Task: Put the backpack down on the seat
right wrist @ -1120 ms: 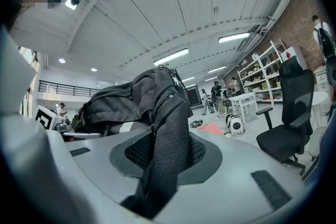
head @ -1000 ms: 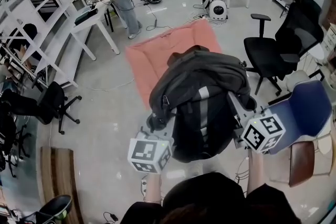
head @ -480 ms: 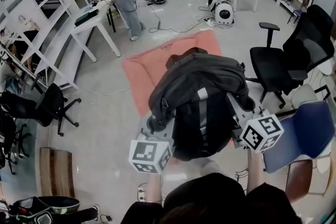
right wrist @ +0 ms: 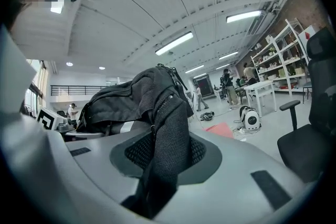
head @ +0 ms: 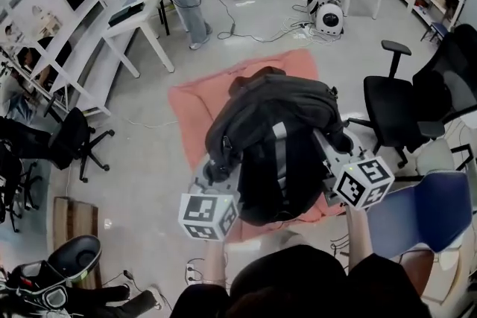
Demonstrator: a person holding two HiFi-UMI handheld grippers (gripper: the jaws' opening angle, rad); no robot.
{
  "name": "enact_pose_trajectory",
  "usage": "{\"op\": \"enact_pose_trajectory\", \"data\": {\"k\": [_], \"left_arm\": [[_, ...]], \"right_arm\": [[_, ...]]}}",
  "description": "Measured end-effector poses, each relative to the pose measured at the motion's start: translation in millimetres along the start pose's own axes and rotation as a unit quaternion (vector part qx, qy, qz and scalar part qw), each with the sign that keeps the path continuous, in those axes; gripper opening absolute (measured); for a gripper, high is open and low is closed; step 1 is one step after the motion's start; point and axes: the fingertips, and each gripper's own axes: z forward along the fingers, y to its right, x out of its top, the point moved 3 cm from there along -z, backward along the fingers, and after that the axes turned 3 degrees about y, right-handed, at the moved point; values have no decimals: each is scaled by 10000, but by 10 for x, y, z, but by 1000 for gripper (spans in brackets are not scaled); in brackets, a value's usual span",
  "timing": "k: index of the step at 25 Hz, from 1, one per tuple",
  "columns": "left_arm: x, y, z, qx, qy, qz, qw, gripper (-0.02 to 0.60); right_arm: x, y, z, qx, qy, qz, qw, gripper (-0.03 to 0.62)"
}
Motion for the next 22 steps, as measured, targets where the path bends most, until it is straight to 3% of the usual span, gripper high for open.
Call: {"op": "enact_pose_trajectory", "data": {"k": [11,22], "left_arm": [[-526,-330,477,253,-430,-252,9984,126],[-1370,-592,1061,5,-992,-606,9932,123]], "right_arm": [[-529,336,549,191,-471,305,9982,103],[-1346,750,904,-132,-981,661,9929,101]]}}
